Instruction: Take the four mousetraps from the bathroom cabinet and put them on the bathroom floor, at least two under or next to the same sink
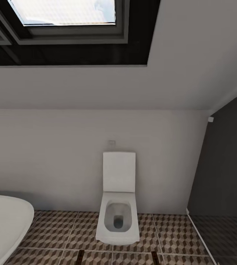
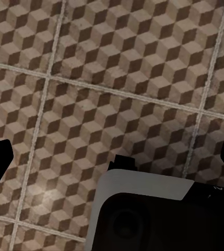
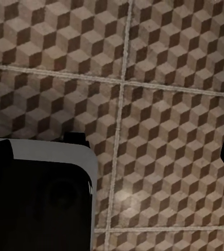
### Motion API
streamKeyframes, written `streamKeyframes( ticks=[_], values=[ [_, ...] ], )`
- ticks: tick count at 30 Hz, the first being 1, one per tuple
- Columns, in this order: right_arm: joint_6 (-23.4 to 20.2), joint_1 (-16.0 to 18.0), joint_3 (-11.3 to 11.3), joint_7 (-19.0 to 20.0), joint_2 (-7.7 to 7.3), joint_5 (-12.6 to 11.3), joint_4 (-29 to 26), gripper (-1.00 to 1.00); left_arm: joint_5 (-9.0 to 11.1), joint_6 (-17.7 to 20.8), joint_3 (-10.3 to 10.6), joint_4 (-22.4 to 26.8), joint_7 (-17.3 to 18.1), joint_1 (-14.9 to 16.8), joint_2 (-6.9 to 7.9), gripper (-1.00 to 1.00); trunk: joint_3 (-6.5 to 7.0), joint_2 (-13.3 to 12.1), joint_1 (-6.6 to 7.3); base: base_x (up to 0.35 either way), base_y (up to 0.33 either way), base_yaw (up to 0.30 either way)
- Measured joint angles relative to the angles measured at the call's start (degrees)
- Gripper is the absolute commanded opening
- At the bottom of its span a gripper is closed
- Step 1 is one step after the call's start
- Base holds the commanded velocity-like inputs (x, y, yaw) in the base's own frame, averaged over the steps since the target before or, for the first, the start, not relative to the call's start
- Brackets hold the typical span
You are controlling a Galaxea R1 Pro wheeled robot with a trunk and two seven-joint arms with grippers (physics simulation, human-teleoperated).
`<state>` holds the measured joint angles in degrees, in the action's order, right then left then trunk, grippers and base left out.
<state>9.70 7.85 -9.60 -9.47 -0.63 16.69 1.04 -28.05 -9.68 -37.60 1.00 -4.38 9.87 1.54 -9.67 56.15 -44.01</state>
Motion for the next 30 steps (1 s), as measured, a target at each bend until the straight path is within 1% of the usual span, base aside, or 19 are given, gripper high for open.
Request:
streamKeyframes(
  ticks=[30],
  values=[
    [0.00,0.00,-0.02,0.00,0.02,-0.14,-0.01,1.00,0.00,0.00,0.05,0.00,0.00,0.00,-0.01,1.00,0.00,0.00,0.00,0.000,0.000,0.000]
  ],
)
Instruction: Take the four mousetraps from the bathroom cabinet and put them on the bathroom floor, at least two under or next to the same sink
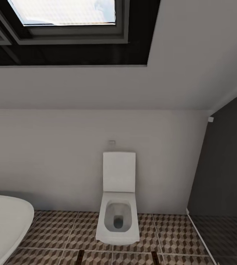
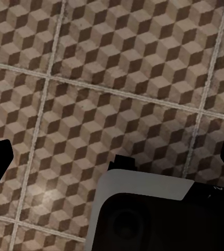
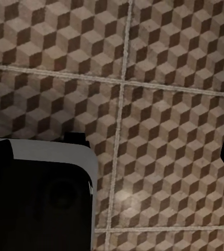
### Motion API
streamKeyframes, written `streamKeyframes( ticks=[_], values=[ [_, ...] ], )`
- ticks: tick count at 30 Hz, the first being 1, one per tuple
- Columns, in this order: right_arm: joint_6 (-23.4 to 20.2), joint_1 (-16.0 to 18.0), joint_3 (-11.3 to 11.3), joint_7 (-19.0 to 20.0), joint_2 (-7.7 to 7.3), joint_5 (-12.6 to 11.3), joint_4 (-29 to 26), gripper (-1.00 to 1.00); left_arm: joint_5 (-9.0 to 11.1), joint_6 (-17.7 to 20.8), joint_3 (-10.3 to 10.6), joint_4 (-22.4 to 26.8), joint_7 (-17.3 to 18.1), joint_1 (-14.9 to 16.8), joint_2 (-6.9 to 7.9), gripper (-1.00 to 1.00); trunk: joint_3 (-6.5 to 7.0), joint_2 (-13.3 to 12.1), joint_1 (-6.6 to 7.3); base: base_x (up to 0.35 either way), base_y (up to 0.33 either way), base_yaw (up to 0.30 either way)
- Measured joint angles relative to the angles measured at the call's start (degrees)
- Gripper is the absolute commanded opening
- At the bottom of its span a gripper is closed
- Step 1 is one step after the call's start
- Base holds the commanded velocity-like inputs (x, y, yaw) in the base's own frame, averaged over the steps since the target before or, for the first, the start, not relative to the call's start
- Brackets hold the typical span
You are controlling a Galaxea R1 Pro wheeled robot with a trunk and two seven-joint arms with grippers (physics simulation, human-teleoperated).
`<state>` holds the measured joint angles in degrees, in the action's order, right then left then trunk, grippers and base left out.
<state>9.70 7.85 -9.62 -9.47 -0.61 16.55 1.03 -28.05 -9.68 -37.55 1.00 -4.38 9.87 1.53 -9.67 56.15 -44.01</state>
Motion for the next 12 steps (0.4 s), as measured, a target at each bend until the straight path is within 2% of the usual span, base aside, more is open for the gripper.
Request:
streamKeyframes(
  ticks=[12],
  values=[
    [0.00,0.00,0.04,0.00,0.00,0.23,0.00,1.00,0.00,0.00,-0.01,0.00,0.00,0.00,0.02,1.00,0.00,0.00,0.00,0.000,0.000,0.000]
  ],
)
